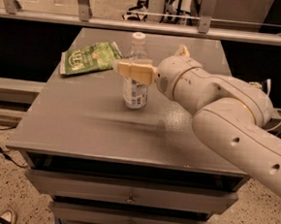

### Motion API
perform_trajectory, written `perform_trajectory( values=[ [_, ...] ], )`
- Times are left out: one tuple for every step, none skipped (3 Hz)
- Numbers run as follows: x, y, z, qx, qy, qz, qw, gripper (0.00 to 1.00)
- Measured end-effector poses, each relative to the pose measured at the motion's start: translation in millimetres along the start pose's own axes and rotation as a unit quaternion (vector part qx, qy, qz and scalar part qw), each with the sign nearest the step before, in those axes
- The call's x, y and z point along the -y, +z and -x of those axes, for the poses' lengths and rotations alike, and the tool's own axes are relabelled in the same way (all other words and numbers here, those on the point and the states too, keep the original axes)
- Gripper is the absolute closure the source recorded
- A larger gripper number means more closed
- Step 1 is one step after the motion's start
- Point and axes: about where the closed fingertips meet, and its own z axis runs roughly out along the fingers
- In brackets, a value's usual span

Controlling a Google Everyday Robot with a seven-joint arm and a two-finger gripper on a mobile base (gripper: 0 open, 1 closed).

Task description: Place blue plastic bottle upright

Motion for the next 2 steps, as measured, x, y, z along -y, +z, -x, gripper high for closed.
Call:
perform_trajectory(
  values=[
    [-20.3,13.8,3.4,-0.007,0.012,0.024,0.9996,0.0],
    [-54.5,17.0,-6.1,-0.012,-0.012,0.067,0.9976,0.0]
  ],
)
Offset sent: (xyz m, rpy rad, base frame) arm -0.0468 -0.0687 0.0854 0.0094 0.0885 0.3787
